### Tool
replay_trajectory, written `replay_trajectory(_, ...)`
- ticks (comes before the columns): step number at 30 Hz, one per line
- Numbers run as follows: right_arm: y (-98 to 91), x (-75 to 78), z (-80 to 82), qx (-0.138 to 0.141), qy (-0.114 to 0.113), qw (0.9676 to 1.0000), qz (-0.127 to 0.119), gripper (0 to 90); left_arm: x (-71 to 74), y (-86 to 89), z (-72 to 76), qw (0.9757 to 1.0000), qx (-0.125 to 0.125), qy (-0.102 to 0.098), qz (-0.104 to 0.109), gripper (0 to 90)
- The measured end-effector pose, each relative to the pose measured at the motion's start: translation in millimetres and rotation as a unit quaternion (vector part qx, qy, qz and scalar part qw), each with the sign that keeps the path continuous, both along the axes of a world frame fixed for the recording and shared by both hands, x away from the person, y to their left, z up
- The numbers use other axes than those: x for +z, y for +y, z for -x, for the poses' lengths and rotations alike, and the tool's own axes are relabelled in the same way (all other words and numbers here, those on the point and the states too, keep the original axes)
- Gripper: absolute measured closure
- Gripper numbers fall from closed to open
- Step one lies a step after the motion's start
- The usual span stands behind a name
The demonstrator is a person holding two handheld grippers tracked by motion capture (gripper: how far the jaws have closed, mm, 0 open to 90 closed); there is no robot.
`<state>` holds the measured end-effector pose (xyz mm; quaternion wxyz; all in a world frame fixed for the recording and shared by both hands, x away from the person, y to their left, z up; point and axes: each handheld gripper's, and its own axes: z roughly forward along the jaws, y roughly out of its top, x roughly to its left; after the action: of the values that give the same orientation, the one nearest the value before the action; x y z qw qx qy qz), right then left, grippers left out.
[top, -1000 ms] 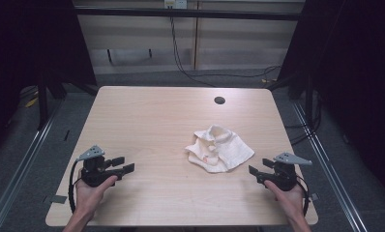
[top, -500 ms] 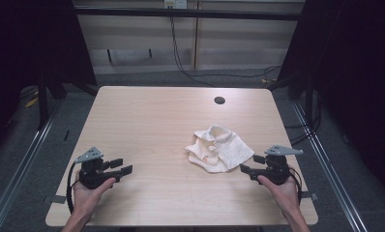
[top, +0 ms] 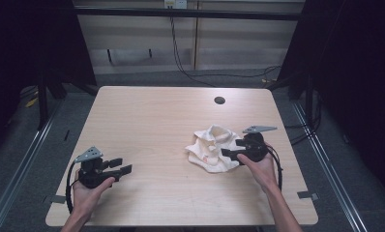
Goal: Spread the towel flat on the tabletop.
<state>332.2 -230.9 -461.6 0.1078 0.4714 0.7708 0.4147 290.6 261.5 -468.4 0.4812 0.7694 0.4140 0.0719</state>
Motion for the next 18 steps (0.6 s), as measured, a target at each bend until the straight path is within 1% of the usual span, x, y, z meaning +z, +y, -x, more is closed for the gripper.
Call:
replay_trajectory(1,2.2,-2.0,-3.6,0.002,-0.002,1.0,0.004,18.6,0.0,0.1,-0.1,1.0,-0.001,0.0,-0.002,43.1)
replay_trajectory(2,2.2,-2.0,-3.6,0.002,-0.002,1.0,0.004,18.6,0.0,0.1,-0.1,1.0,-0.001,0.0,-0.002,43.0)
replay_trajectory(3,4.5,-6.1,-10.6,0.005,0.008,1.0,-0.001,18.2,-0.5,-0.6,0.3,1.0,0.0,0.002,0.0,42.9)
replay_trajectory(6,4.9,-8.6,-13.7,0.01,0.014,0.9998,-0.008,18.0,-0.7,-0.7,1.2,1.0,-0.002,0.002,-0.001,42.7)
replay_trajectory(7,5.1,-9.7,-14.8,0.008,0.013,0.9999,-0.003,18.0,-0.7,-0.9,2.2,1.0,-0.002,0.002,-0.004,42.7)
replay_trajectory(8,5.7,-11.1,-18.3,0.001,0.008,0.9998,0.018,16.9,-1.0,-0.8,2.9,1.0,-0.004,0.002,-0.006,42.7)
replay_trajectory(9,5.2,-11.4,-20.0,-0.002,0.008,0.9998,0.02,16.4,-1.1,-0.8,3.2,1.0,-0.004,0.002,-0.007,42.7)
replay_trajectory(11,3.6,-12.2,-25.6,-0.006,0.012,0.9998,0.015,15.7,-0.9,-0.7,3.7,1.0,-0.002,0.002,-0.006,42.6)
replay_trajectory(12,2.9,-12.6,-28.9,-0.006,0.01,0.9998,0.015,14.8,-0.7,-0.7,3.9,1.0,-0.001,0.002,-0.006,42.6)
replay_trajectory(15,4.5,-12.9,-38.5,-0.013,0.01,0.9994,0.032,14.4,-0.9,-1.4,3.5,1.0,-0.002,0.002,-0.007,42.6)
replay_trajectory(16,4.5,-12.9,-38.5,-0.013,0.01,0.9994,0.032,14.4,-0.9,-1.4,3.5,1.0,-0.002,0.002,-0.007,42.5)
replay_trajectory(17,6.0,-13.9,-44.8,-0.017,0.014,0.9991,0.036,15.3,-0.9,-2.4,3.3,1.0,-0.006,0.0,-0.007,42.5)
replay_trajectory(18,7.3,-15.2,-47.9,-0.014,0.013,0.9991,0.038,15.7,-0.8,-3.1,3.5,0.9999,-0.008,0.0,-0.008,42.5)
